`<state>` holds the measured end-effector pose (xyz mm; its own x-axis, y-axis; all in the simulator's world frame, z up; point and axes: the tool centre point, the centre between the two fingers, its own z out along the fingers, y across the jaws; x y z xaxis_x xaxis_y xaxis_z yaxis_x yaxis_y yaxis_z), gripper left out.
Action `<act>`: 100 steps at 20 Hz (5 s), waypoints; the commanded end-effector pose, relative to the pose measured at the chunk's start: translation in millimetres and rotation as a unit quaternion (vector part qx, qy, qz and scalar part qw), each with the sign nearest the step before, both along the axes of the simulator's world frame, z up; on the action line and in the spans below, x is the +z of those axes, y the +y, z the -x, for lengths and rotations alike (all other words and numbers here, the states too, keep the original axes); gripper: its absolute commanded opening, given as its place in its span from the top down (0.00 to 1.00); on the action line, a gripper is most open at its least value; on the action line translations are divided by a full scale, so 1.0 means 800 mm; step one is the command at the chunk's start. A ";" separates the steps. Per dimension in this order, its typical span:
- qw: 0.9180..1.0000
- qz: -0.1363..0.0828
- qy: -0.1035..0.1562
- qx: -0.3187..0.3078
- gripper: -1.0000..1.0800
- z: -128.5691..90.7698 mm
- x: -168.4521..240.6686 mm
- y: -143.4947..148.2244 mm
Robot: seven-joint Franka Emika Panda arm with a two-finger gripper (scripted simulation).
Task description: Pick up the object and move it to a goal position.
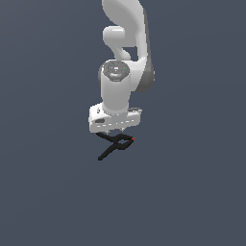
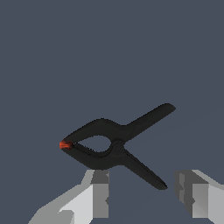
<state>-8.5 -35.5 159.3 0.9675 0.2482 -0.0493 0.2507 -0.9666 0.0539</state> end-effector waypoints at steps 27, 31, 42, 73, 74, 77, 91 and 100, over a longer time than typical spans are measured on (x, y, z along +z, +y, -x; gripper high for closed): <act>0.922 0.012 0.094 0.375 0.38 0.065 -0.110 -0.090; 0.905 0.008 0.104 0.413 0.38 0.074 -0.121 -0.098; 0.877 0.002 0.118 0.465 0.38 0.086 -0.136 -0.108; 0.876 0.002 0.118 0.467 1.00 0.093 -0.163 -0.114; 0.876 0.002 0.118 0.467 1.00 0.093 -0.159 -0.114; 0.876 0.002 0.118 0.467 1.00 0.091 -0.142 -0.113; 0.876 0.001 0.118 0.468 1.00 0.078 0.018 -0.105; 0.876 0.001 0.118 0.467 1.00 0.068 0.101 -0.102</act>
<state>-64.3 -117.7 230.3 0.3044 0.9264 -0.2217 0.9369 -0.3332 -0.1058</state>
